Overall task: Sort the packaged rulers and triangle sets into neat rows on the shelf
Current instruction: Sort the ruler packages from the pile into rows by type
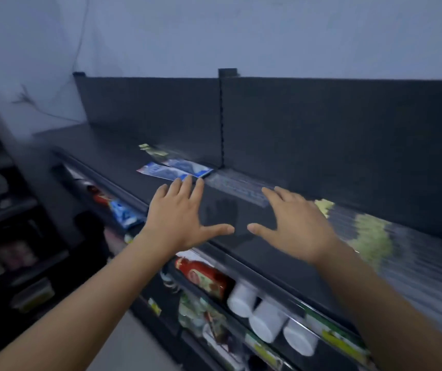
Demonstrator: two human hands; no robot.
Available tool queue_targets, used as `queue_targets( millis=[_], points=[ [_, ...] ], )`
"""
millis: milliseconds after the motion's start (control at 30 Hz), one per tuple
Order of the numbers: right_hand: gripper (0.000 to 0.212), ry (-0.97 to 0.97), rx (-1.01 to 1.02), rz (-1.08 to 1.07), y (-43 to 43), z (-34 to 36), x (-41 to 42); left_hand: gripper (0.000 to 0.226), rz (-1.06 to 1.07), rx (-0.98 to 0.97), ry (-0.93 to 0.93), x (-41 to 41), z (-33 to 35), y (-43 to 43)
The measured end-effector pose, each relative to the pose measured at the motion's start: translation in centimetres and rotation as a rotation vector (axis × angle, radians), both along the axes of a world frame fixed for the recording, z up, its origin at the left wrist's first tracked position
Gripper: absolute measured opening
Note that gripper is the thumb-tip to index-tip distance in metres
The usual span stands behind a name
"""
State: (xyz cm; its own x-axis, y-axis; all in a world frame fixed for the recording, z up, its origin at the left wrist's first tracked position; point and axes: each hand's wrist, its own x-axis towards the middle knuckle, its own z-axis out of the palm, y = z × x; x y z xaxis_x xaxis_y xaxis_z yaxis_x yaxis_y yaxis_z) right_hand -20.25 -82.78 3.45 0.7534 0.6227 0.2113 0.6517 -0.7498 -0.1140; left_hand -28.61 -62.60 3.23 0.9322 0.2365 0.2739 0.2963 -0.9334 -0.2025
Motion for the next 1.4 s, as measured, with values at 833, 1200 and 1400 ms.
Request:
queue_targets(
  millis=[833, 1200, 1400],
  points=[
    [0.057, 0.168, 0.043, 0.01, 40.8, -3.7, 19.9, 0.113, 0.057, -0.163, 0.144, 19.2, -2.4, 41.5],
    [0.029, 0.182, 0.071, -0.221, 48.8, -6.2, 25.3, 0.034, -0.629, -0.357, 0.269, 34.5, -4.7, 48.2],
    [0.016, 0.347, 0.317, -0.267, 50.2, -6.2, 24.3, 0.032, -0.903, -0.431, 0.317, 38.0, -5.8, 48.9]
  ],
)
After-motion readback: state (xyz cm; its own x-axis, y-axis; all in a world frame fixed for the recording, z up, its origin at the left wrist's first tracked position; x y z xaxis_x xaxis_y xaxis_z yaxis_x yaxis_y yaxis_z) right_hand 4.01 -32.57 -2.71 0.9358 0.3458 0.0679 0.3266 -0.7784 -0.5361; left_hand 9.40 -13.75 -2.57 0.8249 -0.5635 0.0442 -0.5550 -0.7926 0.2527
